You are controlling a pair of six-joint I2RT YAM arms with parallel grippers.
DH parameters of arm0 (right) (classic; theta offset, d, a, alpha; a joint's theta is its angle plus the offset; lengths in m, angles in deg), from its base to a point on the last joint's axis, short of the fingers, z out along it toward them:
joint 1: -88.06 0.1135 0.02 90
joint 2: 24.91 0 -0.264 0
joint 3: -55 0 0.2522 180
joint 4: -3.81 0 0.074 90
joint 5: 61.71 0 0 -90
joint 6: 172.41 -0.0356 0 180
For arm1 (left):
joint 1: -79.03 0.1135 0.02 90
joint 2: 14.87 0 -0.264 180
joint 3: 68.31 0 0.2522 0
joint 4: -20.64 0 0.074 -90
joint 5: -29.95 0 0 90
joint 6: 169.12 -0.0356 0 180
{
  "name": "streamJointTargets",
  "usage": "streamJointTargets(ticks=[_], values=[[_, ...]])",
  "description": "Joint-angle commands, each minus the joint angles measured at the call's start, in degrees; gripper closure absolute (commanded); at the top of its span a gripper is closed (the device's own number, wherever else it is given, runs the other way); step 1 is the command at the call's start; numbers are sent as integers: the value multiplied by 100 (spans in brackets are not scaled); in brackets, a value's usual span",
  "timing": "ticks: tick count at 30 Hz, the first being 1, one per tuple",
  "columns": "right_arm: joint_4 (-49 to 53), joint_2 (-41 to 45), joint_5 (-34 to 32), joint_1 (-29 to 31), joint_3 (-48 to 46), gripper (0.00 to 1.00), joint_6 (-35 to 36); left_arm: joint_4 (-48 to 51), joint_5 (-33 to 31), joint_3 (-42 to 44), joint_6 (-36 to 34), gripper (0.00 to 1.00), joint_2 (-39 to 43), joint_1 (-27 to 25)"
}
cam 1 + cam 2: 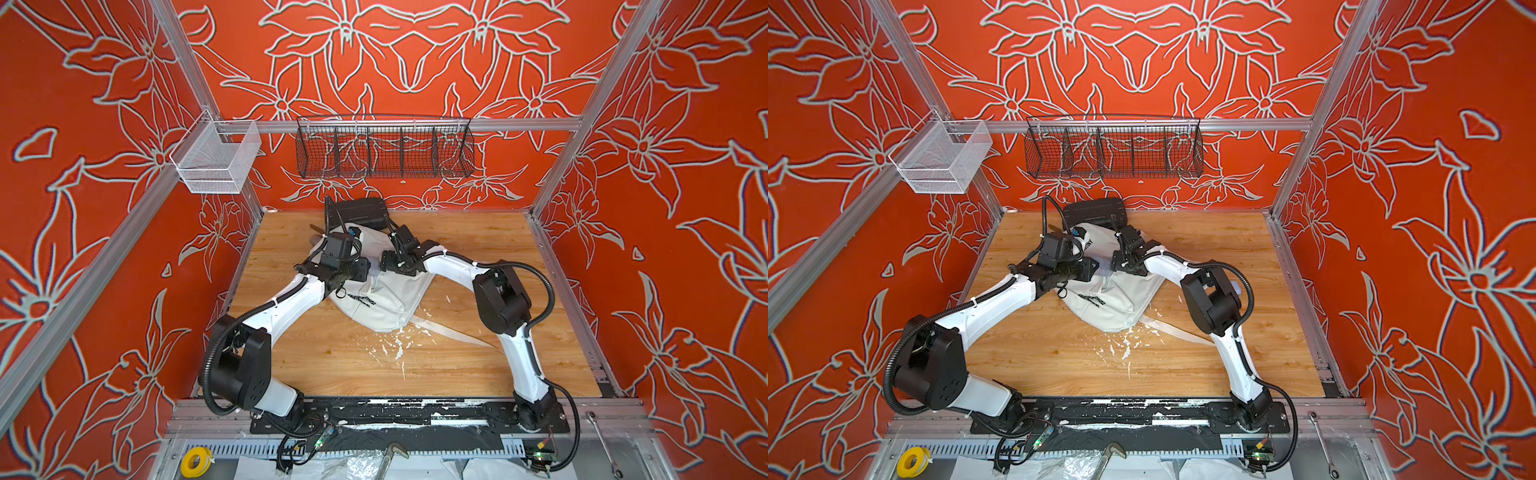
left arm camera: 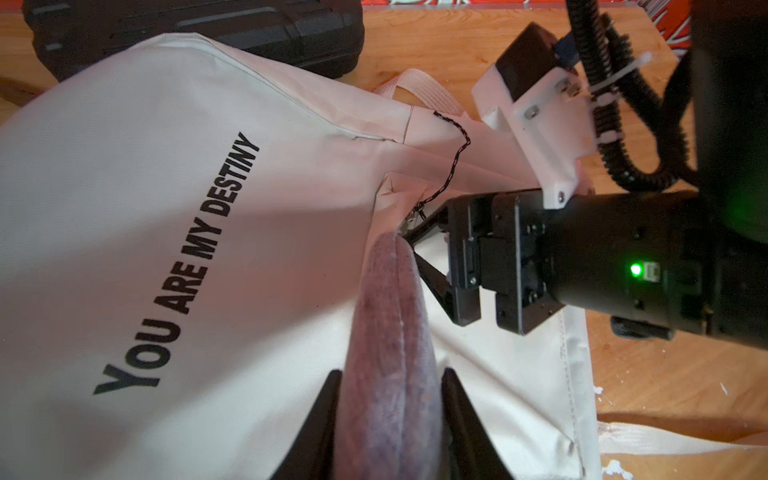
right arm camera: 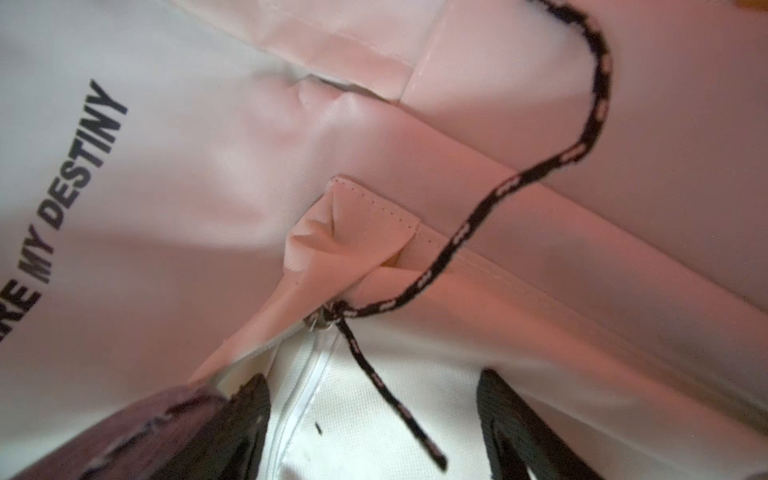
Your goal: Pack the student bag
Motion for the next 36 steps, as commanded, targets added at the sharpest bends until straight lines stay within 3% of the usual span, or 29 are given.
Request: streamJointTargets(ticks=[1,16,23,31,36], values=[[335,-401,-91,38,139,19,-379,156,-417,-130,24,100,-44,-22],[1615,-967,-486,103,601,24,58,725,-1539,-341,335,100,-128,-31],[2124,-1233,-540,124,1015,27,471,710,-1550,-305,389,100,-127,-31],[2540,-1376,-356,115,1287,57,801,678,-1585,-231,438,100,-89,-31],[2300,-1147,-153,40,787,90,964,649,-1576,-159,509,100,-60,-23]])
